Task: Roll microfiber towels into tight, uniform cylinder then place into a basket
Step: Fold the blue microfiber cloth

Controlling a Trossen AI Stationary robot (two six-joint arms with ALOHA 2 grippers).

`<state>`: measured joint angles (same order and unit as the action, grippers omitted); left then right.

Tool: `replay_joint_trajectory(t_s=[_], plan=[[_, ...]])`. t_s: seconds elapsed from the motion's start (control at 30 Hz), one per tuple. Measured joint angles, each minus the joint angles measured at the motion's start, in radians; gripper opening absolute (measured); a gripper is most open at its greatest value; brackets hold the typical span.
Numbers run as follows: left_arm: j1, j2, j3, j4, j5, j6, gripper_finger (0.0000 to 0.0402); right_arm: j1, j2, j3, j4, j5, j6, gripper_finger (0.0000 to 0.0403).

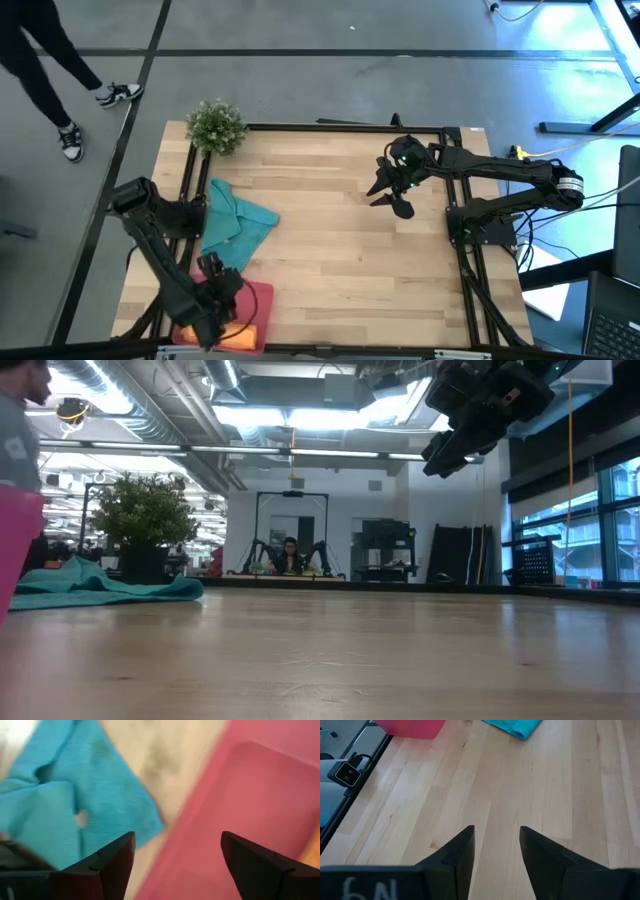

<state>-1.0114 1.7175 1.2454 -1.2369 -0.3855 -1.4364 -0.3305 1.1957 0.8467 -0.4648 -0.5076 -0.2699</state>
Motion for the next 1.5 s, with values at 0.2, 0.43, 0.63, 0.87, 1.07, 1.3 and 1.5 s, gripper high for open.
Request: replay_joint_trajectory(t_s=[0.2, 0.43, 0.63, 0.87, 1.07, 1.3, 1.5], plan=[[0.105, -0.064, -0.001, -0.049, -0.002, -0.002, 0.0282, 0.000, 0.000, 0.000, 0.000, 0.000, 0.000, 0.0157], [0.169, -0.196, -0.001, -0.147, -0.105, -0.028, 0.0280, 0.000, 0.000, 0.000, 0.000, 0.000, 0.000, 0.0157], [0.189, -0.345, -0.100, -0.104, -0.169, -0.059, 0.0280, 0.000, 0.000, 0.000, 0.001, 0.000, 0.000, 0.0157], [0.169, -0.409, -0.277, 0.048, -0.198, -0.084, 0.0282, 0.000, 0.000, 0.000, 0.006, 0.016, 0.000, 0.0157], [0.145, -0.410, -0.336, 0.112, -0.198, -0.163, 0.0279, 0.000, 0.000, 0.000, 0.076, 0.016, 0.000, 0.0157], [0.119, -0.410, -0.343, 0.119, -0.200, -0.236, 0.0282, 0.000, 0.000, 0.000, 0.127, 0.016, 0.000, 0.0157], [0.120, -0.410, -0.343, 0.120, -0.201, -0.297, 0.0279, 0.000, 0.000, 0.000, 0.210, 0.016, 0.028, 0.0157]])
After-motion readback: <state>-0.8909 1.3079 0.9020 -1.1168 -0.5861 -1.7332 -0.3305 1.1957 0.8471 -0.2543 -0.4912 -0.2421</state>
